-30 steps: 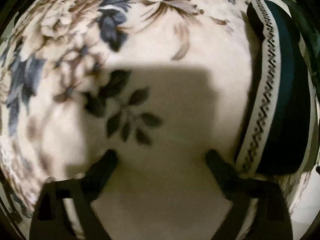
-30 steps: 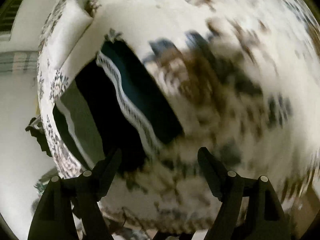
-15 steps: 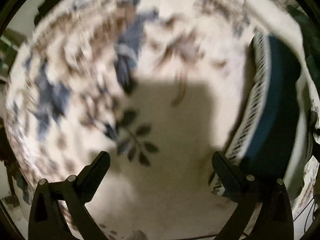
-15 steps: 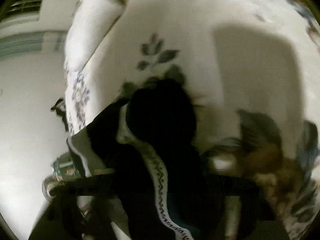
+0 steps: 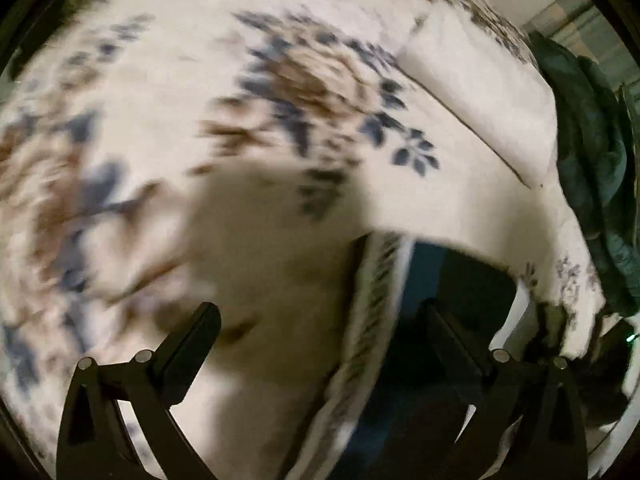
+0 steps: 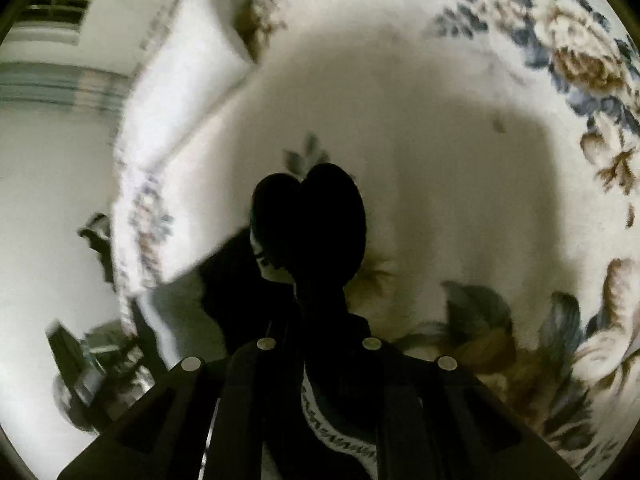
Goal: Fold small clothes
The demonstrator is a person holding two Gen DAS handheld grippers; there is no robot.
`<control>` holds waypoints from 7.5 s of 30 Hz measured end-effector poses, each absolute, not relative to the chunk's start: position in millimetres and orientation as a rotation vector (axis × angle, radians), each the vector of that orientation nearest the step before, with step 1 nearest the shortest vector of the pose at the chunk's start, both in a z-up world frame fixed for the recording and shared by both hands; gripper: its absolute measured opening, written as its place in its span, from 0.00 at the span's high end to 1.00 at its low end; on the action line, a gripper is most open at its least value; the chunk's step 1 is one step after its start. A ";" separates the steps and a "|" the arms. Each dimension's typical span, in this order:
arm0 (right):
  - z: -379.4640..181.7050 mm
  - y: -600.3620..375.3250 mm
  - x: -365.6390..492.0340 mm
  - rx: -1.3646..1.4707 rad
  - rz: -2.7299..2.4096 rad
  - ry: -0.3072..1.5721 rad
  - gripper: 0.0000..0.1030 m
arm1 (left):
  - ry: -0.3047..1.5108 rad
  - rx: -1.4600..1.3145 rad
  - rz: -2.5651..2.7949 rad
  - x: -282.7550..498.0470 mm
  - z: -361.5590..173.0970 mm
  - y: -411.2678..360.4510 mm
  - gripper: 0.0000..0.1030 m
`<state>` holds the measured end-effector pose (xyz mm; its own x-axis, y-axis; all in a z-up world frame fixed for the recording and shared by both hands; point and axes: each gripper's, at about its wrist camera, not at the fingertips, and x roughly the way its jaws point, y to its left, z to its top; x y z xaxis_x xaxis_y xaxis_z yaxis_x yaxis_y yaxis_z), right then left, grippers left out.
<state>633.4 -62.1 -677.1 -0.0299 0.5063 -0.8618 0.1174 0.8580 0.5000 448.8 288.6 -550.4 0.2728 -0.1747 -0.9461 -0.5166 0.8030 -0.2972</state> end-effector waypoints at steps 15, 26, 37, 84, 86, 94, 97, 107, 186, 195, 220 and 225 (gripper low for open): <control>-662.3 -74.4 676.2 0.641 0.268 1.430 0.93 | 1.267 -0.560 0.157 486.9 -552.8 272.6 0.78; -652.4 -115.8 656.7 0.683 0.288 1.559 0.35 | 1.200 -0.619 0.202 471.8 -515.9 293.7 0.47; -690.9 -171.4 509.8 0.894 0.196 1.732 0.32 | 1.208 -0.567 0.343 364.6 -495.9 280.2 0.02; -739.4 -71.9 474.6 1.151 0.570 1.452 0.74 | 1.113 -0.932 -0.272 435.7 -577.4 248.7 0.69; -727.2 -75.8 469.9 1.135 0.550 1.431 0.76 | 1.117 -0.920 -0.281 438.2 -570.6 253.3 0.72; -656.2 -66.3 470.0 1.100 0.472 1.349 0.78 | 1.123 -0.869 -0.381 475.4 -518.2 271.8 0.73; -624.2 -61.2 483.3 1.086 0.459 1.305 0.78 | 1.121 -0.843 -0.423 503.3 -494.9 280.9 0.73; -543.6 -31.8 618.0 1.035 0.512 1.159 0.78 | 0.998 -0.789 -0.435 648.1 -431.5 326.5 0.73; 15.8 18.8 267.7 -0.095 0.003 0.632 0.00 | 0.670 -0.124 0.112 295.3 -46.2 241.9 0.00; 30.0 11.6 257.0 -0.098 0.044 0.617 0.00 | 0.649 -0.124 0.136 281.2 -37.4 232.4 0.00; 36.0 6.8 259.7 -0.098 0.067 0.621 0.00 | 0.619 -0.105 0.159 270.9 -27.8 226.4 0.00; 36.6 6.1 262.8 -0.100 0.070 0.617 0.00 | 0.617 -0.103 0.160 271.9 -27.9 225.9 0.00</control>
<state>262.8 6.1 36.6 0.8135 0.0355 -0.5804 -0.0949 0.9929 -0.0724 271.9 225.9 -27.9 0.8035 0.1187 -0.5834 -0.1803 0.9824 -0.0486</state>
